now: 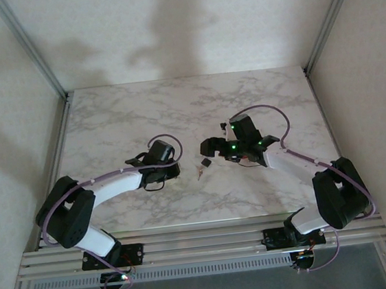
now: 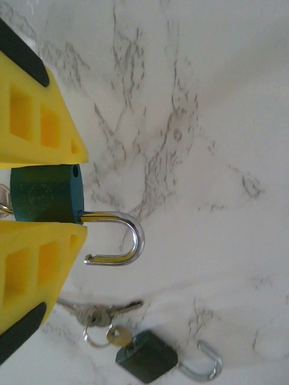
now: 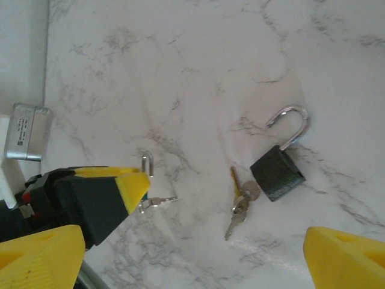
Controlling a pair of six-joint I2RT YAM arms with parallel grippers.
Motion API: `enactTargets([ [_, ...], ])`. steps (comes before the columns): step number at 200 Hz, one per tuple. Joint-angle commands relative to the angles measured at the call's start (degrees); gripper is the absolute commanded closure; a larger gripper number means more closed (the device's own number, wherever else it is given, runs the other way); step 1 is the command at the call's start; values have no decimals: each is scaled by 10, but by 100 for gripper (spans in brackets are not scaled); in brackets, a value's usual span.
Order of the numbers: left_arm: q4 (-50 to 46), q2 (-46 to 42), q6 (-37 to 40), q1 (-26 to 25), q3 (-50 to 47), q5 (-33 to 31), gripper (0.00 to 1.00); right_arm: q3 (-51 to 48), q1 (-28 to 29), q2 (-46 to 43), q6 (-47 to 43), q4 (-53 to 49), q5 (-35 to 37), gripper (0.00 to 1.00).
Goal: Lock with the key
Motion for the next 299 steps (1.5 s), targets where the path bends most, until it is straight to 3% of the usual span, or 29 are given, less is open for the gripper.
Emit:
enactTargets([
  [1,33,-24,11,-6,-11,33,100,12,-2,11,22,30,-46,7],
  [60,72,-39,0,-20,-8,68,100,0,-3,51,68,107,-116,23],
  [99,81,-40,-8,-31,2,78,100,-7,1,57,80,133,-124,27],
  [115,82,-36,-10,-34,6,81,100,-7,2,66,85,144,-136,34],
  [256,94,-50,-28,-37,19,83,100,-3,26,122,113,192,-165,48],
  [299,97,-53,-31,-37,17,87,100,1,30,128,111,192,-166,58],
])
